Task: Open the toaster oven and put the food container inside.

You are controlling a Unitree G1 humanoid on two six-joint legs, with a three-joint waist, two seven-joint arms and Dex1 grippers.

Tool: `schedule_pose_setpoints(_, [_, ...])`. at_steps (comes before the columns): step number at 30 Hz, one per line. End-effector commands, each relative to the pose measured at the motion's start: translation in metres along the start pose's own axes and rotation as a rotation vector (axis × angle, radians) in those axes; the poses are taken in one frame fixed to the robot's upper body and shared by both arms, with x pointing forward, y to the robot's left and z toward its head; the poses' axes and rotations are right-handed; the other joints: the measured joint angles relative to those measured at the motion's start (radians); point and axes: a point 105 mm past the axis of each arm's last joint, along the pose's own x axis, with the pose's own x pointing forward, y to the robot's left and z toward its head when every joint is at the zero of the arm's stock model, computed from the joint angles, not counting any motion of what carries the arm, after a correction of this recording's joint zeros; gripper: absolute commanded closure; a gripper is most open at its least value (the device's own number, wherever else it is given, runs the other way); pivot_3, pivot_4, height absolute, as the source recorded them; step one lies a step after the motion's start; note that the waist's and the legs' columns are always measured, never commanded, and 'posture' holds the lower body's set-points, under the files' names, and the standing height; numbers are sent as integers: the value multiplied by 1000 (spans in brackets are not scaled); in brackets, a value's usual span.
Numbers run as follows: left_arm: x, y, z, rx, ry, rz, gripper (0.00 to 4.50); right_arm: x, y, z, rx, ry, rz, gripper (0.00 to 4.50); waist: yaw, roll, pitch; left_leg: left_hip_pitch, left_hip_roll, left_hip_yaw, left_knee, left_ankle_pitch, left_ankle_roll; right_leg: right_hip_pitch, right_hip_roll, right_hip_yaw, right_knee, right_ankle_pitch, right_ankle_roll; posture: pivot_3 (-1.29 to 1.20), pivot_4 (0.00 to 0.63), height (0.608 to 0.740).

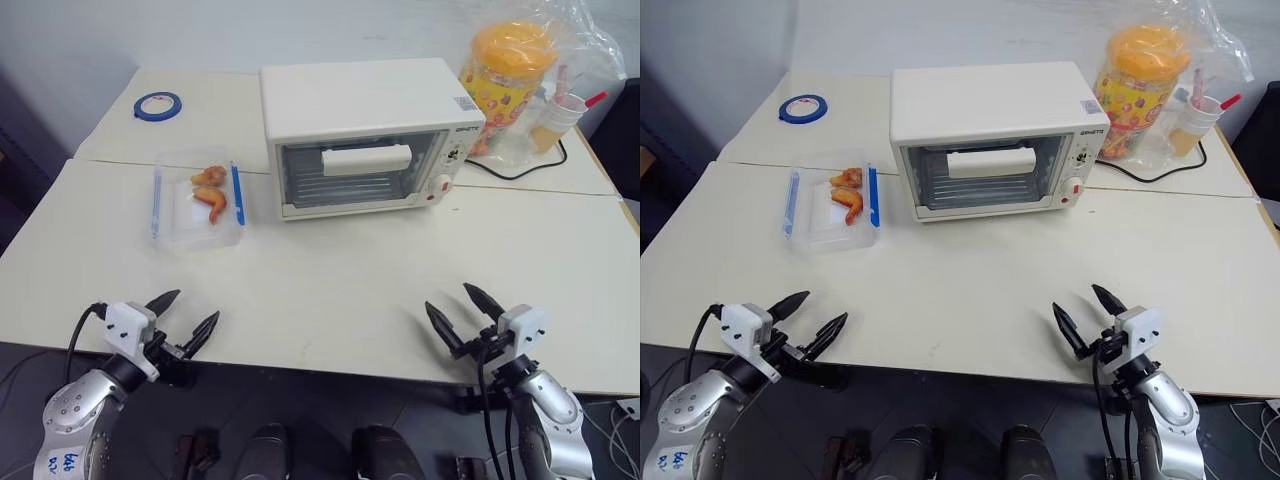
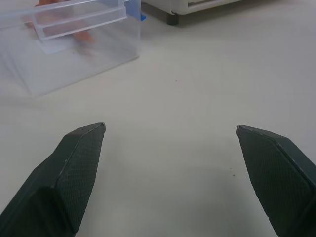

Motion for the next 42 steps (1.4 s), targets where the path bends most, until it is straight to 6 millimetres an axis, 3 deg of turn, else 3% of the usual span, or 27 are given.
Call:
schedule_pose_setpoints(1, [3,1,11,62,-22,-7,0,-2,-4,13,-29,-50,10,45,0,0,0,0,0,0,0,0,0,0,0,0,0,0,0,0,150,740])
schedule_pose_setpoints(4, [7,-5,32,-6,-129,-106,0,2,5,23,-59,-46,108,45,0,0,0,0,0,0,0,0,0,0,0,0,0,0,0,0,150,740])
schedule_pose_setpoints(6, [4,-14,44,10,-116,-288,0,9,11,40,-21,-44,208,45,-1,0,0,0,0,0,0,0,0,0,0,0,0,0,0,0,150,740])
schedule_pose_setpoints(10, [4,10,77,-47,-161,-351,0,26,11,66,37,-12,347,45,-3,2,1,0,1,0,1,0,0,0,0,0,0,0,-1,0,150,740])
schedule_pose_setpoints(14, [10,11,106,-79,-189,-492,0,61,5,99,93,-43,416,45,-3,4,2,1,2,-1,0,0,-1,1,0,-2,-2,0,-2,0,150,740])
schedule_pose_setpoints(19, [26,3,111,-78,-216,-541,0,97,1,113,77,-53,460,45,-2,6,3,-2,1,-2,-1,0,0,0,1,-4,-1,1,-2,0,150,740])
schedule_pose_setpoints(23, [42,3,113,-60,-269,-477,0,128,-3,123,53,-90,457,45,-3,5,3,-5,-1,-2,0,1,0,-2,1,-7,0,1,-1,0,150,740])
schedule_pose_setpoints(28, [47,-3,111,-76,-281,-482,0,150,0,132,29,-137,465,45,-4,5,3,-5,0,-2,1,1,0,-2,1,-9,1,1,-1,0,150,740])
schedule_pose_setpoints(33, [50,-5,109,-77,-285,-472,0,154,12,144,28,-194,526,45,-5,5,3,-5,0,-2,2,1,0,-2,1,-12,3,1,-1,0,150,740])
schedule_pose_setpoints(37, [50,-6,105,-87,-281,-461,0,146,22,151,29,-240,587,45,-5,5,3,-5,0,-2,2,1,0,-2,1,-13,3,1,-1,0,150,740])
schedule_pose_setpoints(42, [50,-3,103,-101,-273,-449,0,121,39,133,-12,-161,711,45,-5,5,4,-5,0,-2,0,1,0,-3,1,-13,2,1,-1,0,150,740])
